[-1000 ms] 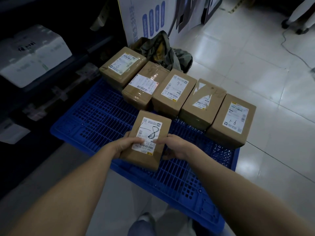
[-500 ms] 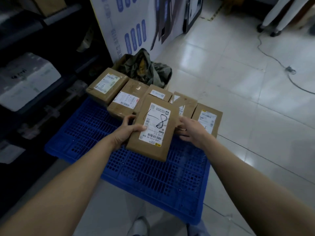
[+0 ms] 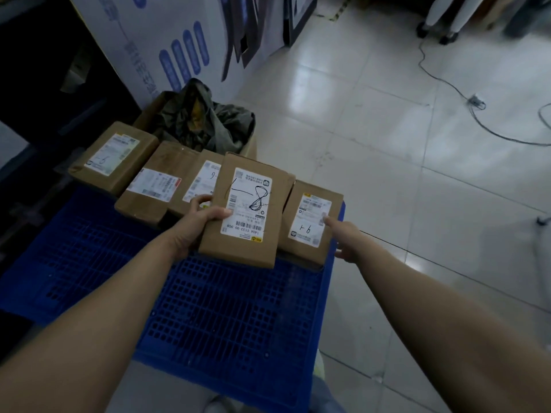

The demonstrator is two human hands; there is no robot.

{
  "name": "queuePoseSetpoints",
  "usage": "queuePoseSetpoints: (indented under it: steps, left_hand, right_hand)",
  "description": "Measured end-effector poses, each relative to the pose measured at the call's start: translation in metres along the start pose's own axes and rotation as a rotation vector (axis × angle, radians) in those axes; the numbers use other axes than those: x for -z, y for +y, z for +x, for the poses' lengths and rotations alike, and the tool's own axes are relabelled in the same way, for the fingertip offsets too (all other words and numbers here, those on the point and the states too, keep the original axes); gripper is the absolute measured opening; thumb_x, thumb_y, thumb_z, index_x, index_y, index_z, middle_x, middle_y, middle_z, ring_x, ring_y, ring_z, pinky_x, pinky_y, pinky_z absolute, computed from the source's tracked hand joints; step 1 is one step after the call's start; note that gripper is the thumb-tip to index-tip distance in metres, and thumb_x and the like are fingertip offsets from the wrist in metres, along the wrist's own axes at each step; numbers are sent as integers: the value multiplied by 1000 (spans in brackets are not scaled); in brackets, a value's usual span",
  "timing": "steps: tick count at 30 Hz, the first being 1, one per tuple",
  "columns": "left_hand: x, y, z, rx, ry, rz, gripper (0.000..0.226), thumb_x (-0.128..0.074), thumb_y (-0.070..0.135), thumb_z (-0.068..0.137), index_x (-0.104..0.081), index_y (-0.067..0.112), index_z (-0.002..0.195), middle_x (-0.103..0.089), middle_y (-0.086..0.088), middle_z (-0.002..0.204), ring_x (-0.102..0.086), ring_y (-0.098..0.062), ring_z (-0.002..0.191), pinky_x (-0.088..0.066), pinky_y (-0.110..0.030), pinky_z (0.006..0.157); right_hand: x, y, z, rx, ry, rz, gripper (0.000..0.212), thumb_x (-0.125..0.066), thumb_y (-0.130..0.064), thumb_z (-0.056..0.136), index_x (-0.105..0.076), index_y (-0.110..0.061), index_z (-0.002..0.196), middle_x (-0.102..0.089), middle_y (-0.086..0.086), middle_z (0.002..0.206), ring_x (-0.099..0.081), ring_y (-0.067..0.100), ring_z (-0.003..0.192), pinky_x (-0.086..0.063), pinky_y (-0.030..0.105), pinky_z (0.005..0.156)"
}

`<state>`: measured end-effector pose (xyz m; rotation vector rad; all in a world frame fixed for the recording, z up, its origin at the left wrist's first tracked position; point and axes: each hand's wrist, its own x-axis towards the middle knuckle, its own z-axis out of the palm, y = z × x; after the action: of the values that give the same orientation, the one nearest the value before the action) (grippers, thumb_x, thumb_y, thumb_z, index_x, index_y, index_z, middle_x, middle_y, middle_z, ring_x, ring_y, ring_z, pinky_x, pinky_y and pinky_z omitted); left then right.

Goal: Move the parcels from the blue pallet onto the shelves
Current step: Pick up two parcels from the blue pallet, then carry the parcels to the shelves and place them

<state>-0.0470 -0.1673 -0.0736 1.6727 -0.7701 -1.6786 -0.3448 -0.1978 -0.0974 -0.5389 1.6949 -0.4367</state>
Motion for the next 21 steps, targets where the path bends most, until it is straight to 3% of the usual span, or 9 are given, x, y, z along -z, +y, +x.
queuePoseSetpoints:
  steps: [3, 5, 8, 11, 13, 15, 17, 20, 21]
  left_hand:
    - [-7, -3, 11, 15, 29, 0, 71, -73, 36, 60, -37, 35, 122, -62, -11, 113, -65, -30, 89, -56, -39, 70]
    - [-7, -3, 16, 26, 49, -8, 70, -71, 37, 60, -38, 35, 122, -64, -10, 110, -66, -27, 85, -55, -34, 64]
    - [-5, -3, 21, 37, 55, -11, 71, -70, 38, 61, -38, 36, 124, -65, -10, 109, -66, -28, 86, -55, -35, 65]
    - [-2, -5, 24, 41, 45, -2, 71, -69, 38, 62, -38, 36, 126, -66, -11, 109, -67, -28, 86, -55, -36, 65]
    - [-1, -6, 26, 44, 42, -10, 74, -69, 38, 62, -37, 34, 129, -67, -11, 109, -68, -28, 85, -55, -35, 63]
    - [-1, -9, 27, 46, 45, -15, 76, -69, 38, 63, -36, 32, 132, -68, -11, 108, -68, -28, 86, -55, -35, 63]
    - [-3, -11, 28, 47, 51, -19, 77, -68, 39, 63, -36, 31, 133, -67, -12, 110, -68, -28, 89, -55, -35, 63]
    - [-6, -10, 28, 49, 61, -32, 79, -68, 39, 62, -35, 30, 133, -66, -13, 112, -66, -30, 92, -54, -36, 67]
    - [-7, -9, 28, 51, 63, -36, 79, -69, 39, 62, -34, 30, 132, -65, -14, 111, -66, -31, 92, -54, -37, 69]
  right_hand:
    - [6, 0, 17, -44, -44, 12, 25, -51, -37, 98, -53, -15, 107, -65, -3, 74, -63, 14, 57, -52, 23, 49]
    - [8, -1, 26, -60, -61, 17, 24, -52, -39, 97, -54, -16, 92, -65, -5, 54, -63, 11, 42, -44, 20, 33]
    - [9, -4, 39, -81, -80, 62, 24, -56, -44, 93, -55, -20, 88, -67, -5, 52, -66, 14, 54, -46, 27, 45]
    - [14, -4, 50, -110, -90, 49, 26, -63, -46, 87, -56, -21, 90, -70, 0, 75, -63, 18, 72, -45, 34, 63]
    - [16, -6, 52, -122, -104, 46, 29, -66, -44, 83, -56, -18, 93, -66, 1, 83, -62, 19, 75, -41, 34, 61]
    - [17, -7, 55, -129, -104, 43, 31, -69, -40, 81, -53, -16, 93, -62, 1, 79, -60, 19, 69, -42, 34, 63]
    - [17, -7, 57, -123, -107, 34, 41, -72, -38, 79, -46, -15, 101, -56, -1, 83, -56, 22, 72, -43, 40, 71]
    - [18, -8, 59, -93, -96, 35, 60, -74, -38, 75, -41, -14, 118, -52, 3, 102, -55, 31, 99, -43, 50, 84]
    - [18, -10, 60, -91, -112, 51, 63, -74, -38, 75, -44, -9, 122, -56, 4, 105, -57, 31, 102, -46, 47, 83]
